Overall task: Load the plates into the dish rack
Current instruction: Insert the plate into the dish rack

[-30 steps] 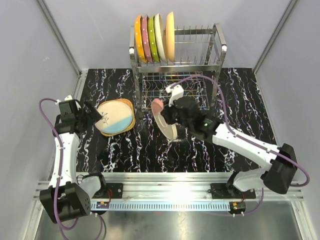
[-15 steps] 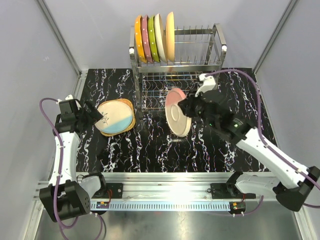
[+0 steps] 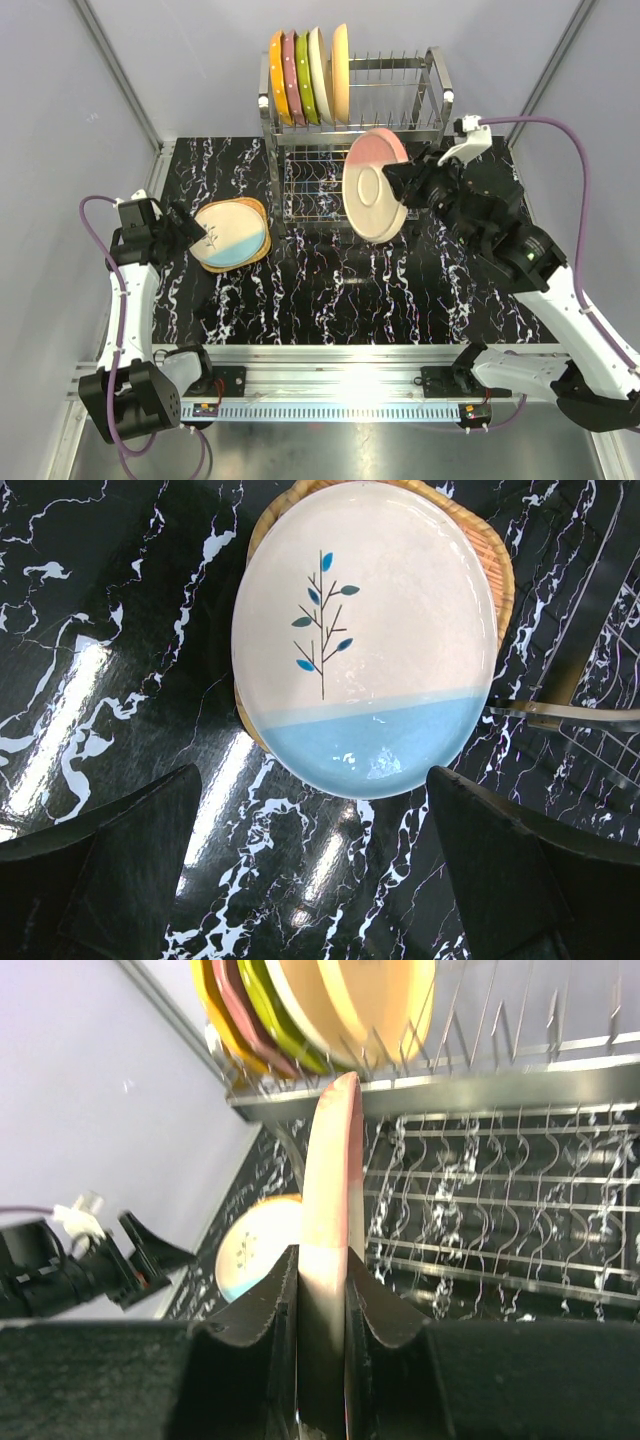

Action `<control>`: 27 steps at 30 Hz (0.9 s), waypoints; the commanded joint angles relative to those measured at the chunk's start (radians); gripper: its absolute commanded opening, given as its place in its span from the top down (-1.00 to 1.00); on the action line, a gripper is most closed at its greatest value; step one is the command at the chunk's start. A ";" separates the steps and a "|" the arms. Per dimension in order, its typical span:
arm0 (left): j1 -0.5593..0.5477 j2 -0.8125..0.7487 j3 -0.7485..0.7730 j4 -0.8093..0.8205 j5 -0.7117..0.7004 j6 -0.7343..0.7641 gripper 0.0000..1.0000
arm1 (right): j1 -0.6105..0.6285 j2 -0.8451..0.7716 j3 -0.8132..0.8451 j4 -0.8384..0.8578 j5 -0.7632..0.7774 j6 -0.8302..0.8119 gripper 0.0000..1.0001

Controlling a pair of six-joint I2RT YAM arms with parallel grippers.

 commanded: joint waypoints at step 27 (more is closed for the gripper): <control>0.005 0.027 0.005 0.037 0.041 0.013 -0.98 | -0.131 0.283 0.501 0.298 0.147 -0.085 1.00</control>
